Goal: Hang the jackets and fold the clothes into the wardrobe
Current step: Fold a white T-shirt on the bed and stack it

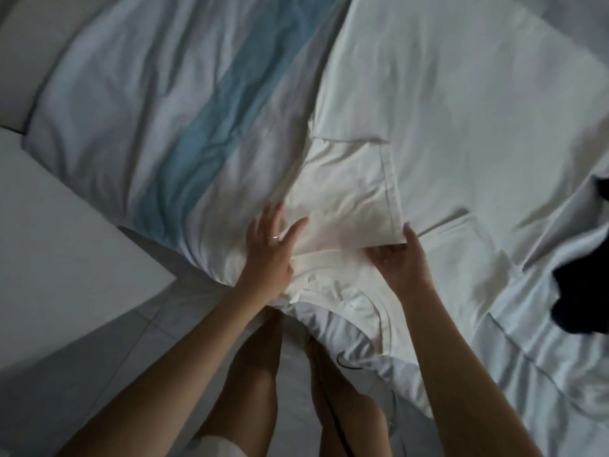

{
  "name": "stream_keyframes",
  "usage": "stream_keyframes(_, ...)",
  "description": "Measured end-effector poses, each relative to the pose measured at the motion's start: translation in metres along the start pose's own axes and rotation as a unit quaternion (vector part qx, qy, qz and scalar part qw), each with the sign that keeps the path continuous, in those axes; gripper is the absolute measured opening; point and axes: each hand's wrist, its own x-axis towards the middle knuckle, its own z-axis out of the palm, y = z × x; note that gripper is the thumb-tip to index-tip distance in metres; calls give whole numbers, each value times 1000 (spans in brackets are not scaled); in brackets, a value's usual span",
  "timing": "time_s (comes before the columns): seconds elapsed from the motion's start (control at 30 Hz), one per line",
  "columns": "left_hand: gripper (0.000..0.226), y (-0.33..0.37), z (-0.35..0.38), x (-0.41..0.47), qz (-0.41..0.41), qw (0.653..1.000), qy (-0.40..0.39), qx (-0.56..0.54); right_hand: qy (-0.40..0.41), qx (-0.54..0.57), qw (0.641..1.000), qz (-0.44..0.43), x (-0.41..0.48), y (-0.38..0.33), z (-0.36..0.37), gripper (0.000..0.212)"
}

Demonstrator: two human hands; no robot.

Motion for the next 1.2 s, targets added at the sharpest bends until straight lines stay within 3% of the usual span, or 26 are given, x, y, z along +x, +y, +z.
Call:
stream_keyframes(0.1,68,-26,-3,-13,-59,997,13,-41,57,-146,985,-75,-1,4,5,25)
stream_keyframes(0.17,57,-33,-8,-13,-61,995,-17,-80,97,-215,964,-119,0,7,9,8)
stream_keyframes(0.33,40,-34,-13,-13,-55,993,-5,-106,196,-325,903,-200,1,15,15,10)
stream_keyframes(0.37,38,-35,-14,-17,-69,991,13,-115,219,-359,882,-211,-3,18,19,20)
stream_keyframes(0.43,34,-32,-12,-25,-96,982,45,-154,252,-442,815,-278,-9,22,25,42)
stream_keyframes(0.5,25,-28,-11,-34,-124,973,65,-185,240,-541,721,-360,-11,20,40,54)
stream_keyframes(0.6,18,-25,-8,-43,-145,968,87,-185,123,-650,613,-433,1,5,79,60)
stream_keyframes(0.67,20,-26,-6,-47,-144,971,97,-166,32,-710,563,-421,21,0,111,58)
stream_keyframes(0.73,17,-26,-4,-48,-161,965,108,-180,-11,-739,562,-371,39,-4,143,55)
stream_keyframes(0.8,13,-29,-3,-48,-193,951,113,-211,6,-755,583,-300,53,-7,173,57)
stream_keyframes(0.83,13,-27,-2,-46,-206,946,113,-225,20,-772,575,-270,56,-13,182,58)
stream_keyframes(0.93,12,-36,3,-50,-237,936,104,-237,-1,-844,478,-242,61,-14,200,53)
stream_keyframes(0.97,13,-37,3,-53,-250,932,103,-242,-11,-849,468,-247,60,-14,201,51)
stream_keyframes(1.0,13,-36,5,-54,-266,925,105,-252,-18,-845,473,-250,61,-14,203,50)
stream_keyframes(1.1,16,-36,9,-51,-334,889,129,-284,-25,-798,554,-235,63,-11,204,46)
stream_keyframes(1.2,11,-32,13,-46,-371,860,154,-314,-18,-786,568,-243,61,-7,209,45)
